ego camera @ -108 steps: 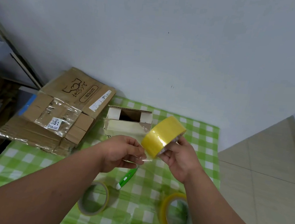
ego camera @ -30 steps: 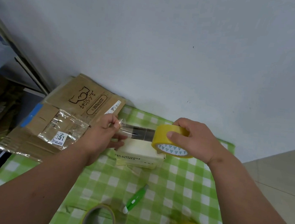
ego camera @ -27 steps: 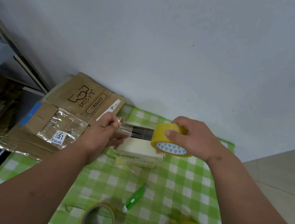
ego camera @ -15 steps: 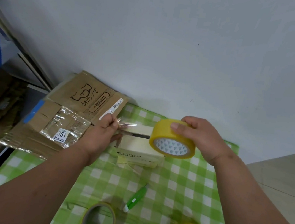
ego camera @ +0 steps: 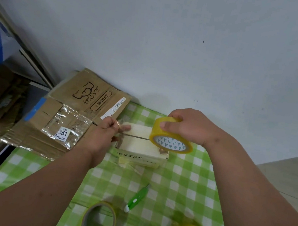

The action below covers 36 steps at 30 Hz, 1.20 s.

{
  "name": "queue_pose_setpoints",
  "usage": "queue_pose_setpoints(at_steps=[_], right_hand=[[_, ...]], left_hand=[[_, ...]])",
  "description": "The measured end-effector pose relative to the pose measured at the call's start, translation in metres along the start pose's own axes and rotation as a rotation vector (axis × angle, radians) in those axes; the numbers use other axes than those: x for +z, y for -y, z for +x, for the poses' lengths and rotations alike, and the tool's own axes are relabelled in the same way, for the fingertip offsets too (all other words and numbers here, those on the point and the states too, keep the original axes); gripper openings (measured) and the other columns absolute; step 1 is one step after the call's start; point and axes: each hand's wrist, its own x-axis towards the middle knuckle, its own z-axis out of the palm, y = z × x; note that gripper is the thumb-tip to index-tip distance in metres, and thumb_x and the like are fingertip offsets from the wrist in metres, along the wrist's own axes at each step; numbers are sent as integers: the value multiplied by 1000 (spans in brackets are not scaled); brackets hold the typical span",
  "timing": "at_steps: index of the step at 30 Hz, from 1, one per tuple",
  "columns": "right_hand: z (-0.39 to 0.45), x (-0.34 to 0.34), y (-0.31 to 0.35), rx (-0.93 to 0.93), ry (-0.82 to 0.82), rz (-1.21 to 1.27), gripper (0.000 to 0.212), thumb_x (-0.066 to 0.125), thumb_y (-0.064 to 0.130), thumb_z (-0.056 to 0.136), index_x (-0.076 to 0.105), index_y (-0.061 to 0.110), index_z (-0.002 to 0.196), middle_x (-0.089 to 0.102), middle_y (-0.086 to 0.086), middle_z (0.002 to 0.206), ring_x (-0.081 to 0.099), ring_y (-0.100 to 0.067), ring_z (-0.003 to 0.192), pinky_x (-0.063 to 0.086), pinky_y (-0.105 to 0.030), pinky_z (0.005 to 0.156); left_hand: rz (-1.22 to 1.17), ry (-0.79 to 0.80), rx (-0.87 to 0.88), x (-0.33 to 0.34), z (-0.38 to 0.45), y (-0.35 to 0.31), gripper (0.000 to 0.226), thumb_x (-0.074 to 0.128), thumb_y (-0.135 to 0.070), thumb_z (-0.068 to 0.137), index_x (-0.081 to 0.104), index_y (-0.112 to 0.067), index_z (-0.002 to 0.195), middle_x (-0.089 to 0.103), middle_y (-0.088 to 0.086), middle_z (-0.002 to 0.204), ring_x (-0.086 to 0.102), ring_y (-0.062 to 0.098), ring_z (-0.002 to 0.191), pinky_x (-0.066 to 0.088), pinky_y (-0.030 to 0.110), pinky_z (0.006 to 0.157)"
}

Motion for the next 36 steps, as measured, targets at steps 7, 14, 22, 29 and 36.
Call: queue_pose_setpoints(at_steps=[7,14,22,29,36], right_hand=[[11,7,10,28,31,-53,47,63,61,82,67,23,110,55,10,98,53,-14,96,39,-30,78],[8,13,7,34,-49,69,42,70,66,72,64,27,88,66,7,88,64,-11,81,53,-33,71],[-10,41,-26,18,-171,750,48,70,58,57,60,14,73,53,3,68,53,-12,67,38,-32,68],[-17,44,-34,-5,-129,798,95,76,66,58,49,-17,95,48,-12,84,47,-25,79,34,-42,77],[-21,33,-30,-54,-168,589,86,70,70,54,49,-10,77,40,-8,65,40,-17,61,33,-30,59]], left_hand=[[-204,-36,-60,-13,8,9,25,44,2,100,52,-10,79,71,10,84,62,15,74,51,24,72],[-208,-125,-105,-12,14,14,22,47,3,100,54,-8,81,58,7,80,60,10,62,56,16,67],[-338,-131,-154,-15,19,16,24,42,3,102,49,-6,81,50,9,75,54,15,71,55,16,57],[-287,-114,-138,-16,22,16,24,41,4,101,50,-5,81,48,10,74,53,19,72,55,17,54],[-328,-106,-187,-21,22,30,27,40,6,101,49,-9,79,47,7,71,51,14,66,55,31,68]])
